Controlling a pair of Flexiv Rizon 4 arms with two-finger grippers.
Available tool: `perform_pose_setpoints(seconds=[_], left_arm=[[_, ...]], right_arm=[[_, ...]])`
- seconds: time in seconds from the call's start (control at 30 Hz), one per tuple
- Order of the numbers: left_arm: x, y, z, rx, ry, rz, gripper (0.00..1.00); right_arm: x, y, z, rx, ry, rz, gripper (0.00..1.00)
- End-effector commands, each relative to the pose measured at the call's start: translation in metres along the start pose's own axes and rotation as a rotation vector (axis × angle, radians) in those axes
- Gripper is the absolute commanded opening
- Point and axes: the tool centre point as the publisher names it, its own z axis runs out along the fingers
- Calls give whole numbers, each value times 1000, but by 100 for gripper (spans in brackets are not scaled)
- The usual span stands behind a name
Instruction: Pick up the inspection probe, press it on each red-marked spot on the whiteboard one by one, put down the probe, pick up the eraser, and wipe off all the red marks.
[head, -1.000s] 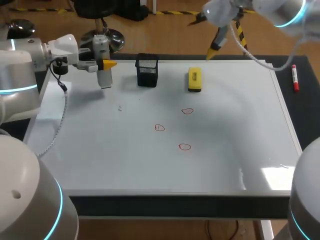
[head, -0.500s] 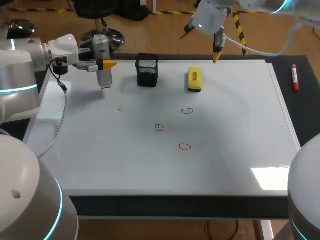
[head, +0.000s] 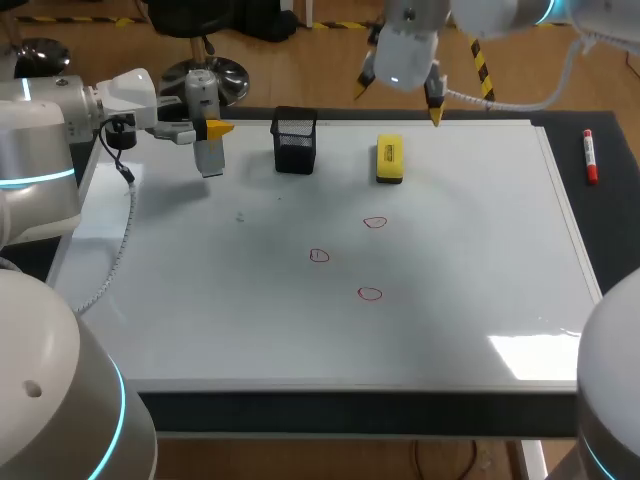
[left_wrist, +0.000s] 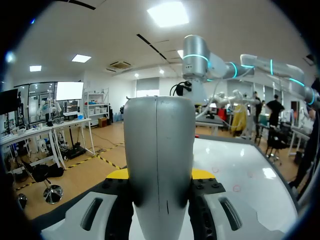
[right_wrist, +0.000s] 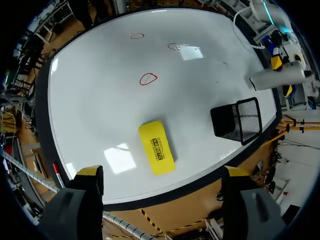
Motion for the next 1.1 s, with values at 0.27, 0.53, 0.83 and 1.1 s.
perform_pose_setpoints(seconds=[0.27,0.53,0.83,1.1], left_arm=[[0,0,0,2,-1,1,0],[0,0,0,2,-1,1,0],[0,0,0,2,-1,1,0],[0,0,0,2,-1,1,0]], right_arm=[[11,-5,3,25,-49,45,100],[11,-5,3,25,-49,45,100],[15,-10,2,-17,-37,-68,100],[9,-12,5,-10,11,-190,100]])
